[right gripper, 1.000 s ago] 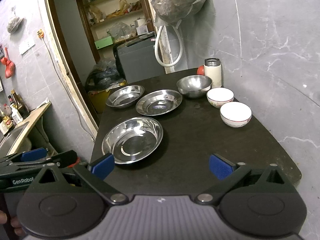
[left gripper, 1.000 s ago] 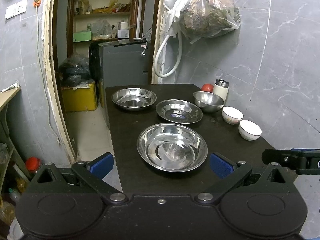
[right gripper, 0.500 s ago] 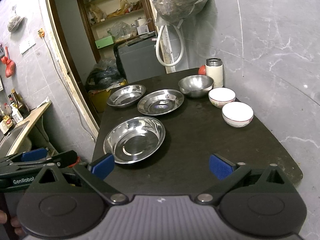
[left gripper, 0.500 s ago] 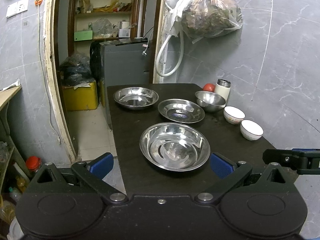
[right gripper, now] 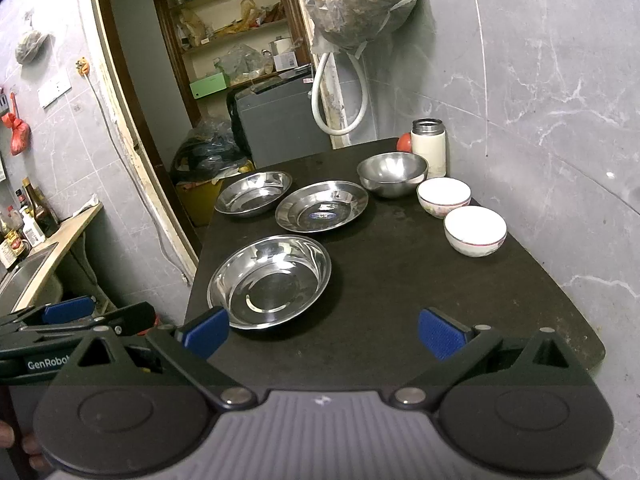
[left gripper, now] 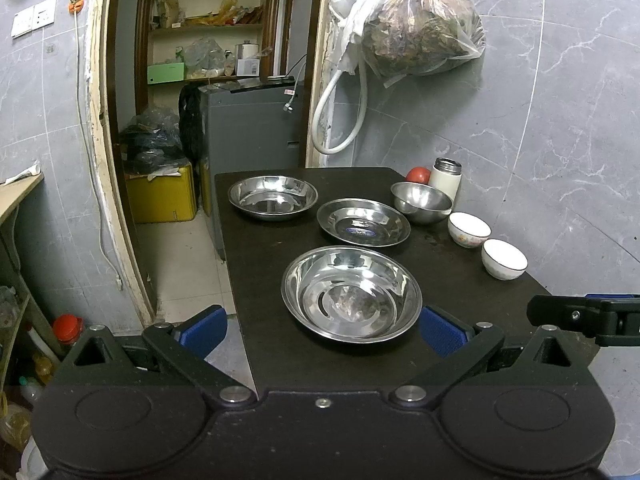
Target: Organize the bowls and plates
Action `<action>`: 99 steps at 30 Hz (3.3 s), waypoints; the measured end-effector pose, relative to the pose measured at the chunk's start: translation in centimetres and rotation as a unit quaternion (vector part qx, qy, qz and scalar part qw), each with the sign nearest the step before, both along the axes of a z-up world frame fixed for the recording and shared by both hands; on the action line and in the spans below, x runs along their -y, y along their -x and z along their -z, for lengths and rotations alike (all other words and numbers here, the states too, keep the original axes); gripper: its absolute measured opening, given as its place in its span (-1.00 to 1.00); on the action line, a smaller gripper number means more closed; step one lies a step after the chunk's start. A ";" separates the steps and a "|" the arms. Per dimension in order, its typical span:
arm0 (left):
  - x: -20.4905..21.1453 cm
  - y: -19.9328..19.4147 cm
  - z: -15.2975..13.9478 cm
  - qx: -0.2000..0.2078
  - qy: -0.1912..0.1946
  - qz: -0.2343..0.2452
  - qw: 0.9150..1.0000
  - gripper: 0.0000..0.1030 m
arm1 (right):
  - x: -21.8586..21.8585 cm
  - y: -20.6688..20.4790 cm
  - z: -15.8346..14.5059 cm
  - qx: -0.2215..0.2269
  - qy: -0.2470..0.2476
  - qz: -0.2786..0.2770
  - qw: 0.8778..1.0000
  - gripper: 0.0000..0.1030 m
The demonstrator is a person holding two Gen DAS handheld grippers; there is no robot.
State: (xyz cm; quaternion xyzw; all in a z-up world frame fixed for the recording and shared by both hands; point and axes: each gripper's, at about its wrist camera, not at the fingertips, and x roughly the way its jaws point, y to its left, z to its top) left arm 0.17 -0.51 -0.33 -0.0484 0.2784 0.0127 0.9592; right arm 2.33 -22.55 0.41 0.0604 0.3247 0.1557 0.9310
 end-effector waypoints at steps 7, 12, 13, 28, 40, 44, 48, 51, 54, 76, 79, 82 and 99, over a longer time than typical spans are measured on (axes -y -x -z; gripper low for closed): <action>0.1 0.0 0.0 0.001 0.000 0.000 1.000 0.99 | 0.0 -0.1 0.0 0.000 0.000 0.000 1.000 1.00; -0.2 0.1 0.0 -0.001 0.000 -0.001 1.000 0.99 | 0.0 -0.1 0.0 -0.001 0.000 0.000 1.000 1.00; -0.4 0.2 0.1 -0.002 0.000 -0.001 1.000 0.99 | 0.0 -0.1 0.0 -0.001 0.000 0.000 1.000 1.00; -1.0 -1.6 0.8 -0.035 0.020 0.018 0.999 0.99 | 0.4 -1.0 0.8 -0.017 0.000 0.005 1.000 1.00; -2.5 -5.5 2.4 -0.112 0.073 0.002 0.991 0.96 | 0.8 -5.0 1.9 -0.048 -0.005 -0.019 0.999 1.00; -4.0 -7.7 1.9 -0.104 0.099 -0.031 0.989 0.96 | 0.6 -7.5 1.8 -0.044 0.006 -0.041 0.998 1.00; -4.8 -10.7 1.7 -0.110 0.103 -0.066 0.986 0.96 | 0.4 -9.3 3.0 -0.048 0.010 -0.057 0.997 1.00; -5.5 -12.5 1.0 -0.111 0.089 -0.087 0.986 0.96 | 0.4 -10.3 3.8 -0.038 0.000 -0.056 0.998 1.00; -6.2 -14.2 -0.2 -0.112 0.056 -0.110 0.986 0.98 | 0.2 -11.1 4.4 -0.028 -0.012 -0.059 0.998 1.00; -16.8 -29.1 3.0 -0.120 0.128 -0.147 0.973 0.98 | -6.9 -23.1 4.8 -0.027 0.009 -0.044 0.999 1.00; -17.4 -31.3 3.9 -0.113 0.122 -0.146 0.975 0.94 | -8.2 -25.4 4.5 -0.007 0.006 -0.016 1.000 1.00; -17.4 -32.9 4.6 -0.095 0.099 -0.145 0.980 0.94 | -9.7 -27.7 4.5 0.012 0.004 0.007 1.000 1.00; -20.0 -37.3 8.1 -0.086 0.109 -0.088 0.986 0.45 | -18.2 -36.2 8.4 -0.005 0.014 -0.013 1.000 0.76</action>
